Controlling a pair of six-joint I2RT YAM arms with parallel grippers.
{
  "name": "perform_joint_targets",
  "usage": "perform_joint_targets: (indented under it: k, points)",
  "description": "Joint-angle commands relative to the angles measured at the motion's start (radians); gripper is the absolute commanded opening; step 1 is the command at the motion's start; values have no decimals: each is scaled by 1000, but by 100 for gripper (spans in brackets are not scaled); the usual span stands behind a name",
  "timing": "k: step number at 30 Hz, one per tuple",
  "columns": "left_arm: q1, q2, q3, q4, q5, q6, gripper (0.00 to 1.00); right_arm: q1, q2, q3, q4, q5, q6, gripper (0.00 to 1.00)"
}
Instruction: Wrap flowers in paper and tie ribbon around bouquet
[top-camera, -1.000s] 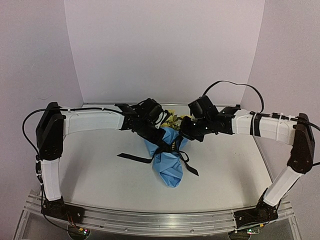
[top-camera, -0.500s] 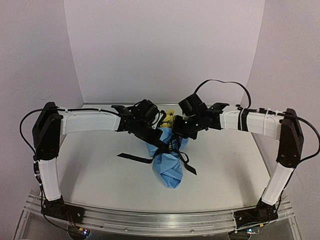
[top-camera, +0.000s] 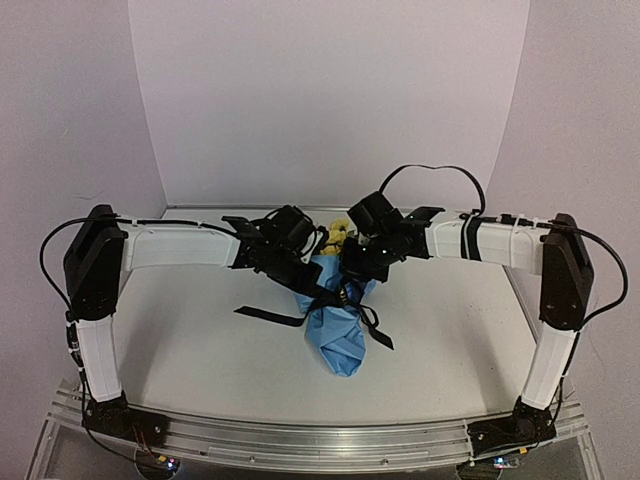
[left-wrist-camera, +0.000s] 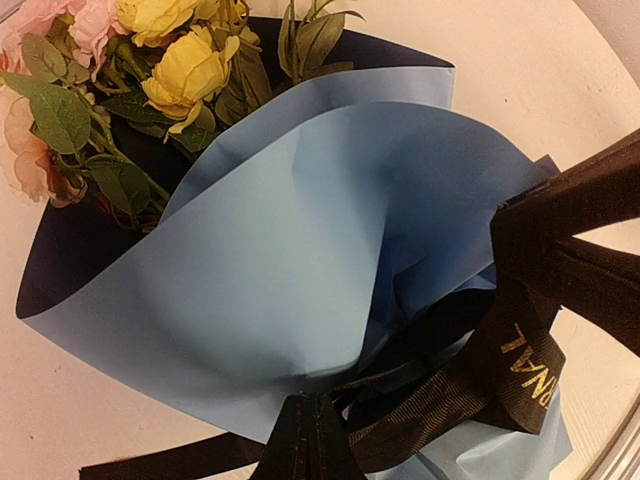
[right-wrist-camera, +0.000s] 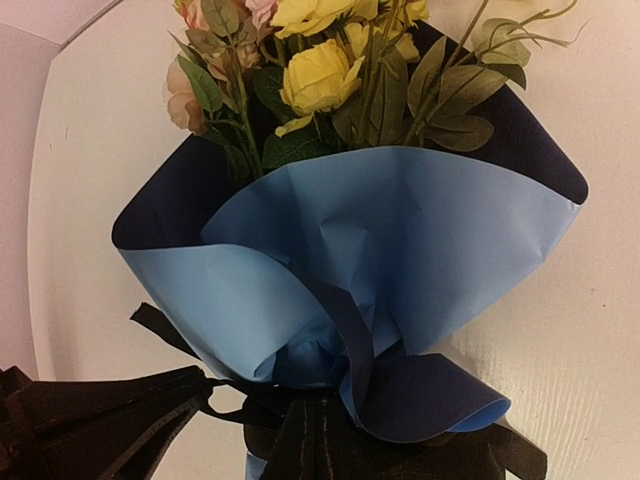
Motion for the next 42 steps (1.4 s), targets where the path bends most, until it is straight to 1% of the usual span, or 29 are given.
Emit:
perform_joint_targets:
  k: [1,4,10,13,16,20,21,25,28,34,38,42]
  points:
    - [6,-53,-3,41,10,-14,0,3,-34,15,-24,27,-29,10]
    - [6,-51,0,43,13,-13,0,4,-60,5,-31,29,-38,21]
    - [6,-45,5,41,20,-13,0,4,-117,-32,-34,33,-42,35]
    - [6,-44,9,38,18,-11,0,-3,-175,-90,-38,64,-45,41]
    - [6,-43,9,36,17,-8,0,-23,-259,-187,-35,73,-41,47]
    - [6,-41,12,37,21,-9,0,-38,-357,-350,0,69,-14,47]
    - [6,-39,13,37,22,-9,0,-40,-379,-390,17,56,7,46]
    - [6,-38,18,37,23,-11,0,-41,-447,-568,150,-5,89,41]
    - [6,-36,21,37,23,-12,0,-41,-445,-658,260,-58,142,38]
    - [6,-37,27,28,22,-9,0,-41,-361,-700,450,-149,199,38]
    - [6,-42,24,25,16,-7,0,-41,-290,-690,509,-178,226,37]
    - [6,-41,24,23,19,-5,0,-41,-243,-674,515,-185,235,37]
